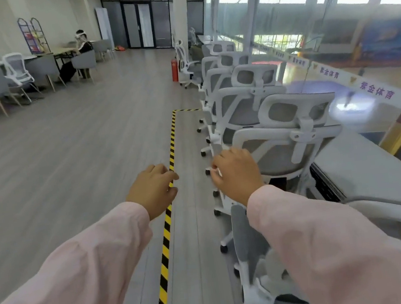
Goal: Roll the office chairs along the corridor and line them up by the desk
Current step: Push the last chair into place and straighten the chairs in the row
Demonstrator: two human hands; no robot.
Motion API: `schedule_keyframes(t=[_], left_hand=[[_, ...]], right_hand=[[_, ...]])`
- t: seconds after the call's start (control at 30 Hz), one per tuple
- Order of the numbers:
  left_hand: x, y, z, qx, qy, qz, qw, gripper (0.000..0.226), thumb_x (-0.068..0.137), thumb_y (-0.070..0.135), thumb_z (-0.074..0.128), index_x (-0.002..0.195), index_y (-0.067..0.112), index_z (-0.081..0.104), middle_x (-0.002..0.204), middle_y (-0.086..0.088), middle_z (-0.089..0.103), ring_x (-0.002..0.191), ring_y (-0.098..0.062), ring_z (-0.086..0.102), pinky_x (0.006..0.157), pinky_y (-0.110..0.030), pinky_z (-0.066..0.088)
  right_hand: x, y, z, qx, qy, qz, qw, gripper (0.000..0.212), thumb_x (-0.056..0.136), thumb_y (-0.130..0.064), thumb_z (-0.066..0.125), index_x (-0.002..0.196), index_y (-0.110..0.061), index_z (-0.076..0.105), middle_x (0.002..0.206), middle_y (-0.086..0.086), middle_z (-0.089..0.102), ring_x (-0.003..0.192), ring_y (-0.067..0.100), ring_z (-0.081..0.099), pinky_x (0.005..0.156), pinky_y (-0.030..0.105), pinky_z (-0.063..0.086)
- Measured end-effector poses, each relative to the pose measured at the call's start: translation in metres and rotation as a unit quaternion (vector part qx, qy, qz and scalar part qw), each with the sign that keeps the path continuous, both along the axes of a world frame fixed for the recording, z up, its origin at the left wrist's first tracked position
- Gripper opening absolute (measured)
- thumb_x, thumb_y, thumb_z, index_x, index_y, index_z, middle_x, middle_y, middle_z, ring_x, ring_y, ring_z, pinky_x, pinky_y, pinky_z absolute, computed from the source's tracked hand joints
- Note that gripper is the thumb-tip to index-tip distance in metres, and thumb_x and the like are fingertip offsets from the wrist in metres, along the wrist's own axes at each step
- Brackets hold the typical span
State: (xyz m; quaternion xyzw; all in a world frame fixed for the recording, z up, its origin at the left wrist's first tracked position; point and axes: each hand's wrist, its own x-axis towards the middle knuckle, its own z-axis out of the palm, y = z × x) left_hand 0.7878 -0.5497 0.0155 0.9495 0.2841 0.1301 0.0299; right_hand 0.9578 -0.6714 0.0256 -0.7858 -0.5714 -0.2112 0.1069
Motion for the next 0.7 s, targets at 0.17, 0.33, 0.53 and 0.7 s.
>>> schedule_keyframes(t=[0.17,0.33,0.53,0.7], left_hand=[[0.001,0.083,-0.015,-0.012,0.010,0.017,1.000,0.034,0.094,0.033,0.045,0.127,0.027,0.051,0.125,0.002,0.049,0.117,-0.017,0.041,0.094,-0.028,0.036],[0.025,0.180,-0.036,-0.017,0.035,0.026,0.999,0.036,0.093,0.034,0.045,0.129,0.027,0.049,0.125,0.002,0.050,0.116,-0.017,0.043,0.095,-0.029,0.037],[0.078,0.326,-0.040,-0.012,0.051,0.051,0.997,0.036,0.093,0.034,0.044,0.128,0.027,0.050,0.124,0.003,0.050,0.114,-0.017,0.043,0.090,-0.027,0.035],[0.119,0.440,-0.032,-0.024,0.058,0.080,0.995,0.036,0.093,0.034,0.045,0.127,0.025,0.051,0.123,0.002,0.051,0.114,-0.018,0.044,0.092,-0.028,0.034]], right_hand=[[0.010,0.089,-0.017,-0.072,0.023,-0.014,0.997,0.024,0.092,-0.030,0.043,0.093,-0.016,0.063,0.090,0.002,0.062,0.084,0.021,0.049,0.082,0.036,0.041],[0.035,0.191,-0.033,-0.098,0.034,-0.007,0.995,0.026,0.091,-0.028,0.040,0.088,-0.016,0.063,0.084,0.001,0.062,0.076,0.020,0.047,0.080,0.034,0.040],[0.102,0.337,-0.042,-0.116,0.067,-0.007,0.991,0.028,0.094,-0.029,0.042,0.099,-0.014,0.064,0.093,0.003,0.065,0.086,0.022,0.058,0.076,0.033,0.047],[0.160,0.455,-0.037,-0.137,0.088,-0.005,0.987,0.028,0.092,-0.030,0.044,0.100,-0.014,0.065,0.090,0.003,0.066,0.084,0.021,0.060,0.077,0.035,0.052]])
